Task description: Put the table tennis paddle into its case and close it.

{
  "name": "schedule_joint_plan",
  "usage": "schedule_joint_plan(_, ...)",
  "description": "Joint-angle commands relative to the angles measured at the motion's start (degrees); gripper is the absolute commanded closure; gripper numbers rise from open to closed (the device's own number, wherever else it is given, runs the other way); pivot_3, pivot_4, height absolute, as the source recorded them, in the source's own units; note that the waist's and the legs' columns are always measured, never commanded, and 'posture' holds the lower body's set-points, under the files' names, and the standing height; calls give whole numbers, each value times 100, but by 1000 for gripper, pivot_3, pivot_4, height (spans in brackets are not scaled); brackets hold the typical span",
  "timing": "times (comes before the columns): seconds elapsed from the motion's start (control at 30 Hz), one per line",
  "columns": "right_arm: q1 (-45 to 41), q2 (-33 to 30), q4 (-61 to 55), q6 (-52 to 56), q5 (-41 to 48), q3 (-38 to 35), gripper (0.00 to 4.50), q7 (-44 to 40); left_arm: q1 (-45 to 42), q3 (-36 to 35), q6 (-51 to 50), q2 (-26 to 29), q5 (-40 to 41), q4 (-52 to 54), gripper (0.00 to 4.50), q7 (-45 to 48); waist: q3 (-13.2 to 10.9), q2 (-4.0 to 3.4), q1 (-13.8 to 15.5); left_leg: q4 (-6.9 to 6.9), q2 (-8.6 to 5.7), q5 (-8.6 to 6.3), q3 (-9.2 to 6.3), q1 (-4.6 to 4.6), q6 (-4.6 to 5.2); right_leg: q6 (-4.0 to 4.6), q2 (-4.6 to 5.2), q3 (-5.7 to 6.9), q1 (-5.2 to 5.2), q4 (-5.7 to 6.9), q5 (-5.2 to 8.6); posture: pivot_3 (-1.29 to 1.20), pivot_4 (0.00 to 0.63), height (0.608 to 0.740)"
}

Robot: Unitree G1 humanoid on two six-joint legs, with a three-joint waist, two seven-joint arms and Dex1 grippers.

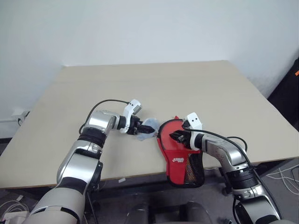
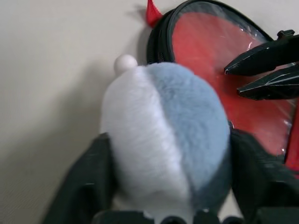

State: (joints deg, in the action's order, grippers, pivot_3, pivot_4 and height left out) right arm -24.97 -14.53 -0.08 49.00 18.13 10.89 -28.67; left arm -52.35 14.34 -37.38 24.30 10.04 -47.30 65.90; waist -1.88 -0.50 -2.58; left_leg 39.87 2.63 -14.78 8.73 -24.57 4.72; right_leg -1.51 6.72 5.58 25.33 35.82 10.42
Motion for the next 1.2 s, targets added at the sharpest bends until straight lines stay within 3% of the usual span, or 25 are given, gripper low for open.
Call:
schedule_joint_plan(0.03,-65,-57,-141,43,-60,89,3211,-63,-108,-4,159,-153,-110,138,2851,10,0,1,0,1,0,-1,0,0,0,0,0,0,0,0,0,0,0,724)
schedule_joint_plan(0.53,160,-204,79,-102,-689,765,3211,-30,-1400,-475,1284,-518,-588,-1674,2851,-923,17,27,4,15,0,-6,-7,1,1,-2,2,7,-9,4,1,0,0,724)
schedule_joint_plan(1.0,293,-133,20,-19,-825,748,3211,44,-2016,-801,1850,-657,-934,-2454,2851,-1287,18,33,0,20,3,-7,-12,0,15,-1,2,5,-6,9,0,0,0,724)
schedule_joint_plan(1.1,309,-113,22,-3,-814,727,3211,68,-2103,-831,1976,-799,-1039,-2553,2851,-1549,18,35,1,23,3,-9,-14,0,17,-1,3,5,-7,9,0,0,0,724)
schedule_joint_plan(1.2,308,-125,19,-4,-819,728,3211,68,-2277,-1070,2158,-1032,-1015,-2720,2851,-2516,17,36,2,23,3,-10,-16,-1,18,-1,3,5,-7,9,0,0,0,724)
